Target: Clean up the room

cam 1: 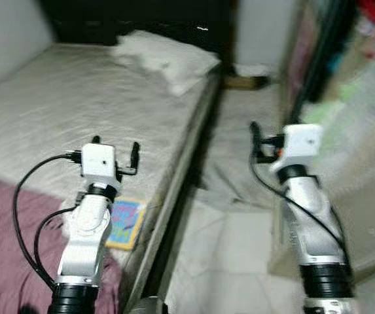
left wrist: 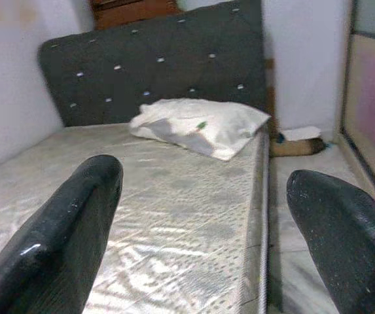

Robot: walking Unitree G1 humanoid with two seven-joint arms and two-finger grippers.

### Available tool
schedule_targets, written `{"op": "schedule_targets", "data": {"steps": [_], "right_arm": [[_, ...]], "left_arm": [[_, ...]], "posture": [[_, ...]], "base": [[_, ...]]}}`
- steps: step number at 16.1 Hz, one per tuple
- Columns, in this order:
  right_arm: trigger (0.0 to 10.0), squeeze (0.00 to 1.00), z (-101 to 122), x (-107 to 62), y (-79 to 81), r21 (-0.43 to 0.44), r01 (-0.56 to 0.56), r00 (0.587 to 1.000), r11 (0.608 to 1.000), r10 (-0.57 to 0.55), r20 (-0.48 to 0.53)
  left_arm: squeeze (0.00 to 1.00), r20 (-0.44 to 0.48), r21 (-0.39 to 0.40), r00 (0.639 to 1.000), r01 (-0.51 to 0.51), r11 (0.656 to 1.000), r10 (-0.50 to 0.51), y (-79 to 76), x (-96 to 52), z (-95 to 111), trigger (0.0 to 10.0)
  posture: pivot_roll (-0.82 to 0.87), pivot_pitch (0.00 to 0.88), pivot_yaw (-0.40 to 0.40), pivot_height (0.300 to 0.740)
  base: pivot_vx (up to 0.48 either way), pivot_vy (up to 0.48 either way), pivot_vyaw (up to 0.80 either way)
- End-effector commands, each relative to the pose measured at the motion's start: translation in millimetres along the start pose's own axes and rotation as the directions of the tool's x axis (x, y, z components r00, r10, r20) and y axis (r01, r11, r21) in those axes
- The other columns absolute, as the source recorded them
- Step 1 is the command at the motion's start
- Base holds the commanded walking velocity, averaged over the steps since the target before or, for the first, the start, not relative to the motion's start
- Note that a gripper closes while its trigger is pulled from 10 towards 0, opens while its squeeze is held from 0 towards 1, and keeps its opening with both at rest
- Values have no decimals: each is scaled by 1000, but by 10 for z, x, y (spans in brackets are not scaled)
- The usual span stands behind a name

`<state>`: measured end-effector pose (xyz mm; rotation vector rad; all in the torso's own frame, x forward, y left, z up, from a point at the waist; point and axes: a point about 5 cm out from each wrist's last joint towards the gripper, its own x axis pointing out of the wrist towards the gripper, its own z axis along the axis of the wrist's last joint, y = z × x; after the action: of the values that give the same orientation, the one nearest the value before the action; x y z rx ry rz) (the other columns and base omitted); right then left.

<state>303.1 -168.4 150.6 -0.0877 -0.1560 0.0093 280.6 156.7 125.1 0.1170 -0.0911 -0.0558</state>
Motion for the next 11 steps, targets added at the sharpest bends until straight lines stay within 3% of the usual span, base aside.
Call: {"op": "schedule_targets", "data": {"steps": [1, 11], "right_arm": [[10000, 0, 27, 19, 101, 15, -29, 1000, 999, 29, 10], [10000, 0, 49, 46, 132, 8, -47, 999, 999, 47, 27]], "left_arm": [[0, -3, 21, 1000, -30, 999, 30, 91, -10, 1, 10000], [0, 1, 22, 999, -46, 999, 46, 105, 8, 5, 10000]], "posture": [[-40, 0, 24, 740], [-40, 0, 24, 740]], "base": [[0, 0, 800], [0, 0, 800]]}}
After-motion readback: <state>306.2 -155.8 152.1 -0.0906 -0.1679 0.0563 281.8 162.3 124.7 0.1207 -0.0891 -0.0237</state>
